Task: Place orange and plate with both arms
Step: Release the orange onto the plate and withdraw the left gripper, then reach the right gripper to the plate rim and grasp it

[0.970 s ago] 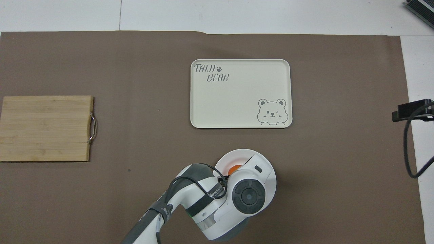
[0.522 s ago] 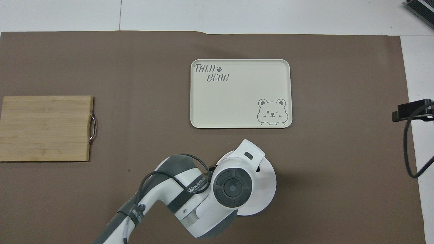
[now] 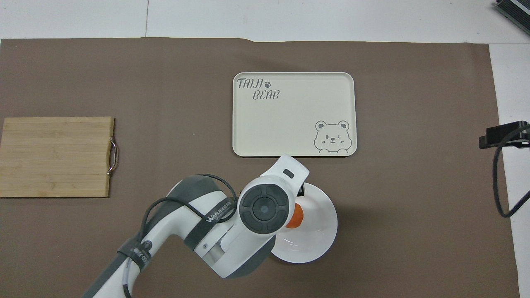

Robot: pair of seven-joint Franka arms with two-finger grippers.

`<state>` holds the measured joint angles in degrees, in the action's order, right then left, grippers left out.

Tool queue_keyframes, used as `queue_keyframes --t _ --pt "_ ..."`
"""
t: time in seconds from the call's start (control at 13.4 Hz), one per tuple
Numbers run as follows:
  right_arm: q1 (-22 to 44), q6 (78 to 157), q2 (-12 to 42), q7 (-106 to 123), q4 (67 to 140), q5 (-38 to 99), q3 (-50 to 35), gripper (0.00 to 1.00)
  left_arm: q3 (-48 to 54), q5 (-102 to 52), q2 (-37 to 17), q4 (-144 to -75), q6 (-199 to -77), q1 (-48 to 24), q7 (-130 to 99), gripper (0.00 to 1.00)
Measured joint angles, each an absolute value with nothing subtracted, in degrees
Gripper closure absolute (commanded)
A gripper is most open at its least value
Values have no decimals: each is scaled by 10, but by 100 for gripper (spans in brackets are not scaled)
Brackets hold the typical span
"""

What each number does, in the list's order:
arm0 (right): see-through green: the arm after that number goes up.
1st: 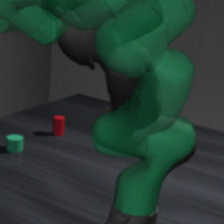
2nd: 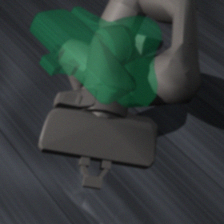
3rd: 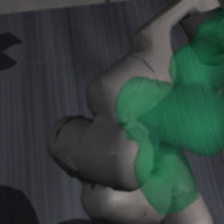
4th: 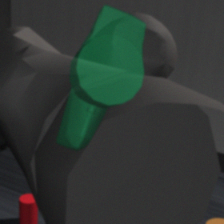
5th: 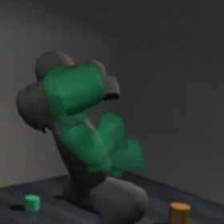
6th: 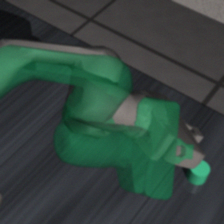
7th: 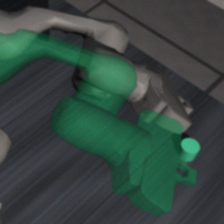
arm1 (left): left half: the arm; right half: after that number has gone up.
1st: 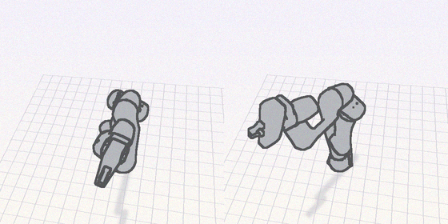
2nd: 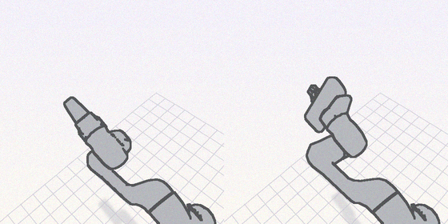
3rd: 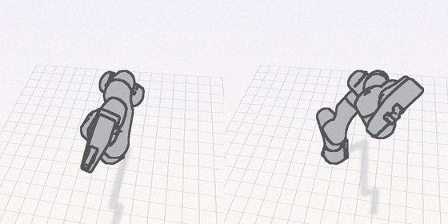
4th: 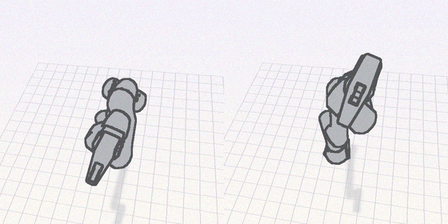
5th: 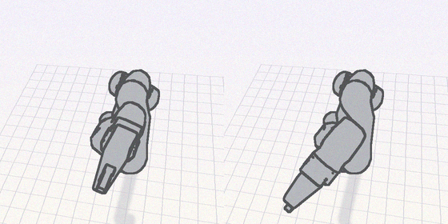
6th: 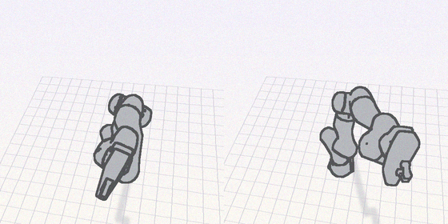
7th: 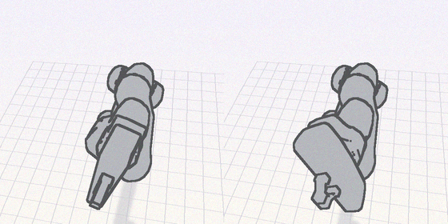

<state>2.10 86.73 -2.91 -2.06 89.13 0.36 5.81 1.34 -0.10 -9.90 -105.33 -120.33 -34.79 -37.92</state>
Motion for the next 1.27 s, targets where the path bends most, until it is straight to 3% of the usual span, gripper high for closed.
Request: queue_keyframes --t 0.67,0.97,1.27 --pt "22 867 -33 -5 912 54 57 0 9 -41 -42 -1004 -1066 -112 -58 0" --pt "23 881 -37 51 981 158 57 0 8 -39 -25 -997 -1022 -54 10 0" --pt "23 903 -40 96 1069 259 57 0 6 -1 -17 -946 -954 -47 13 0"
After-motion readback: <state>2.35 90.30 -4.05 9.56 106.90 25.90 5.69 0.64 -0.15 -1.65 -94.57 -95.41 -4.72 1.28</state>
